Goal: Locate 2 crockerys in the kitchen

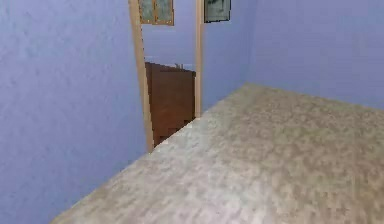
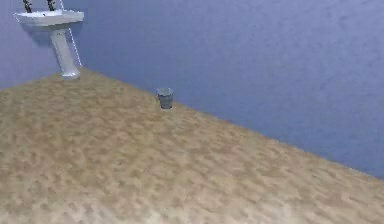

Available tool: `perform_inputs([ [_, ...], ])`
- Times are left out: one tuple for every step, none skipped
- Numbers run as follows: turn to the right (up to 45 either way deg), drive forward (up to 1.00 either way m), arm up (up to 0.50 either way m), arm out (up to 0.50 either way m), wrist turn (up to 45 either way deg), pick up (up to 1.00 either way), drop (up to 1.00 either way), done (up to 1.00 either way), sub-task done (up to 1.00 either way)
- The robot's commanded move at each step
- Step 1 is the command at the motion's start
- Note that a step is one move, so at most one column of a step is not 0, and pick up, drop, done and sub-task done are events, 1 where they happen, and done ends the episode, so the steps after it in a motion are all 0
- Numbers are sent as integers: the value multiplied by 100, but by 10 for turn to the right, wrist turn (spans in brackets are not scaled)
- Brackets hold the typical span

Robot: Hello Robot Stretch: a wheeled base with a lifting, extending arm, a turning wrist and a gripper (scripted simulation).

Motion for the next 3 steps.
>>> perform_inputs([
  [0,100,0,0,0,0,0,0,0],
  [-30,0,0,0,0,0,0,0,0],
  [0,85,0,0,0,0,0,0,0],
])
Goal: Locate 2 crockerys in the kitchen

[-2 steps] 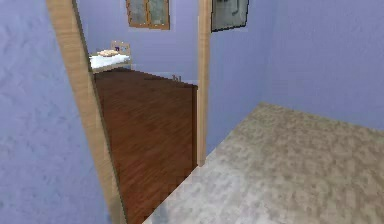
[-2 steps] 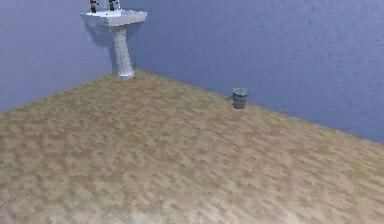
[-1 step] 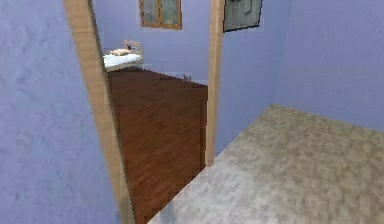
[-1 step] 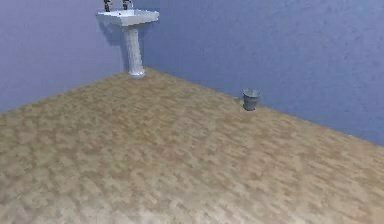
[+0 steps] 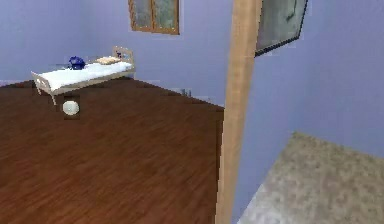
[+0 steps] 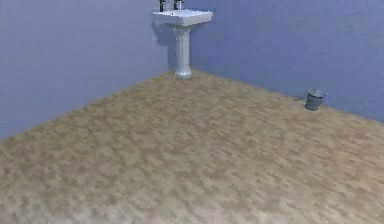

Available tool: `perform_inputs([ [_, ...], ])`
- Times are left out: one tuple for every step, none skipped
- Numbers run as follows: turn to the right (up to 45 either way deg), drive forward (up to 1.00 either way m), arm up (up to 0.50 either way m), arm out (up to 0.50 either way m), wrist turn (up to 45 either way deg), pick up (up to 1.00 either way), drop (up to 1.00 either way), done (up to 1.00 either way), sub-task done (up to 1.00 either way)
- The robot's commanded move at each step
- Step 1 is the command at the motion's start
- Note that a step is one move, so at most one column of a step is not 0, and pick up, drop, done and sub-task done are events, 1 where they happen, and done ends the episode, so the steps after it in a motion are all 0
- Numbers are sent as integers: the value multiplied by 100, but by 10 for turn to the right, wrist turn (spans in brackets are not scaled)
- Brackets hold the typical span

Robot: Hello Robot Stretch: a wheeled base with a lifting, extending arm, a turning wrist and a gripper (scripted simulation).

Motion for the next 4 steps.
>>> perform_inputs([
  [-330,0,0,0,0,0,0,0,0],
  [0,100,0,0,0,0,0,0,0],
  [-120,0,0,0,0,0,0,0,0],
  [0,5,0,0,0,0,0,0,0],
])
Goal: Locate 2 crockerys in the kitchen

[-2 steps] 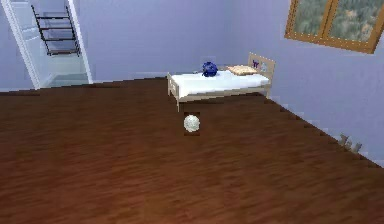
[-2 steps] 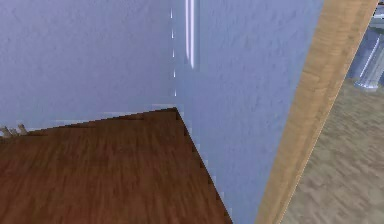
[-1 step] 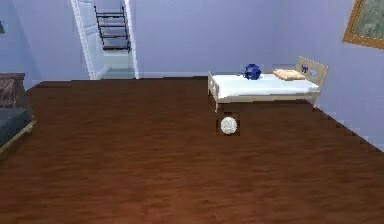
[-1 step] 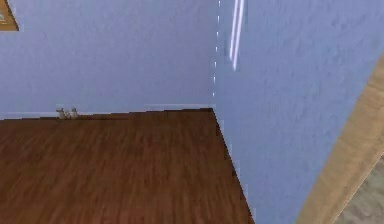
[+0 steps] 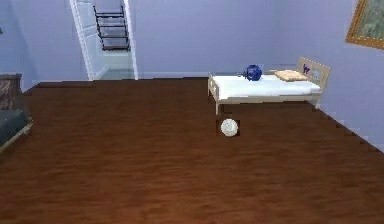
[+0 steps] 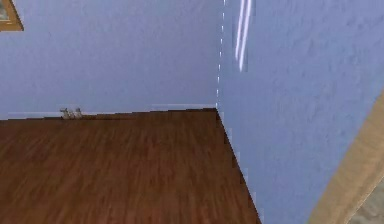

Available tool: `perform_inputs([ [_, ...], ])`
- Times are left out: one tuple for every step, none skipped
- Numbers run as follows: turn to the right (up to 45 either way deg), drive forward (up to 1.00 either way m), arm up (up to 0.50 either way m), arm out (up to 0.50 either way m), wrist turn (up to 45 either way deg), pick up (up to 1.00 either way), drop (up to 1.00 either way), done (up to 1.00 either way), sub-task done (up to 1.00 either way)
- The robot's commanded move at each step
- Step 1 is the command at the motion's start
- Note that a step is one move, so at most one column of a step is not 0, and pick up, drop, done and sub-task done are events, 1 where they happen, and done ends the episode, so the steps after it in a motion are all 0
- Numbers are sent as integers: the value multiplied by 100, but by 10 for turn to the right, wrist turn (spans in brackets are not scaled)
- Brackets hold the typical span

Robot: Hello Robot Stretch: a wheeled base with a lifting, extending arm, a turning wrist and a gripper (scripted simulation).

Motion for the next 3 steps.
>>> perform_inputs([
  [0,30,0,0,0,0,0,0,0],
  [-240,0,0,0,0,0,0,0,0],
  [0,100,0,0,0,0,0,0,0],
])
